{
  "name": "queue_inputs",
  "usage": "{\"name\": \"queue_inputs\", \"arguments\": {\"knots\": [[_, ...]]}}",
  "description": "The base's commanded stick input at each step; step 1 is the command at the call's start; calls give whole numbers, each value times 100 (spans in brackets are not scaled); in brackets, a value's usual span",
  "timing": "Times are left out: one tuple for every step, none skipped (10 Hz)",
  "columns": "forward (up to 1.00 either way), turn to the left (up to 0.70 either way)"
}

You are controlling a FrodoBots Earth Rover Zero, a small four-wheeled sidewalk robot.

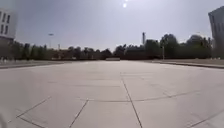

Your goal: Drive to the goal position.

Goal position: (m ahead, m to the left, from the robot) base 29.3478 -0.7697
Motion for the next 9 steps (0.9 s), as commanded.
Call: {"name": "queue_inputs", "arguments": {"knots": [[100, 0], [100, 0], [100, 0], [100, 0], [100, 0], [100, 0], [100, 0], [100, 0], [100, 0]]}}
